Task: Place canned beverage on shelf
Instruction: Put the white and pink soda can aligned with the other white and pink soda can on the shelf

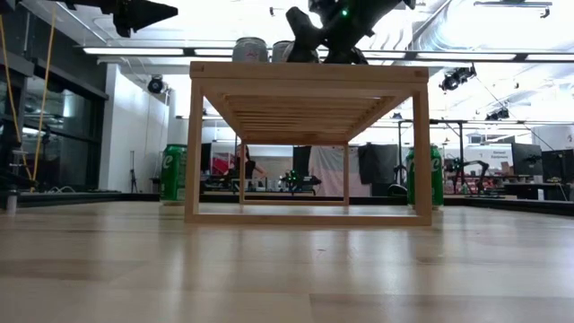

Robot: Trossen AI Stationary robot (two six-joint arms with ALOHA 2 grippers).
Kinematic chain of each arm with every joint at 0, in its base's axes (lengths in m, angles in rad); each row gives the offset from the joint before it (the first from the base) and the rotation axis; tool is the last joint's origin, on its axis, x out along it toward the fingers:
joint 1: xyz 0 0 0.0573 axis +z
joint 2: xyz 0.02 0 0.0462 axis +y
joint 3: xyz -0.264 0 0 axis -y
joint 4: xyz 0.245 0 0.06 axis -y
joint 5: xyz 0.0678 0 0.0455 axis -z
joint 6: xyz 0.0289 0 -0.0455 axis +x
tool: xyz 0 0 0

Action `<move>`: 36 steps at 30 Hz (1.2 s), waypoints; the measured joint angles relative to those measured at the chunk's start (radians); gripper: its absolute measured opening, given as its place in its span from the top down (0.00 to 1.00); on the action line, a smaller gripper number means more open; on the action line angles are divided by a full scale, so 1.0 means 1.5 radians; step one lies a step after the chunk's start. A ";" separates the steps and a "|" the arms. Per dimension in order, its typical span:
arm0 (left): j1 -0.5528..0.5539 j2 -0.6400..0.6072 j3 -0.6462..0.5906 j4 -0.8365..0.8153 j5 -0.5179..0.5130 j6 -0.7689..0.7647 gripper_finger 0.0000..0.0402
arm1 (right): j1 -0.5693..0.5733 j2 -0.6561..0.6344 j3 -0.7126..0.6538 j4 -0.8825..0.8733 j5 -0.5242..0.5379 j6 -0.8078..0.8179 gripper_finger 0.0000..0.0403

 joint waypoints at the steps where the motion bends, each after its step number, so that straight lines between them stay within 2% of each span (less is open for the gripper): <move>1: 0.000 0.000 0.000 0.000 0.000 0.000 0.17 | 0.000 0.000 0.000 0.000 -0.004 0.000 0.33; 4: 0.000 0.001 0.000 0.000 -0.001 0.000 0.17 | 0.000 0.000 0.001 -0.001 -0.022 0.000 0.30; 13: 0.000 0.001 0.000 0.000 -0.001 0.000 0.17 | 0.001 0.001 0.001 0.004 -0.045 -0.012 0.15; 20: 0.000 0.001 0.000 -0.001 -0.001 0.000 0.17 | 0.001 0.001 0.001 0.009 -0.056 -0.024 0.14; 26: 0.000 0.001 0.000 -0.001 -0.001 0.000 0.17 | 0.002 0.001 0.027 -0.004 -0.068 -0.101 0.14; 30: 0.000 0.001 0.000 -0.001 -0.001 0.000 0.17 | 0.002 0.001 0.064 -0.065 -0.112 -0.145 0.14; 36: 0.000 0.001 0.000 -0.001 -0.001 0.000 0.17 | -0.001 0.001 0.114 -0.169 -0.123 -0.183 0.14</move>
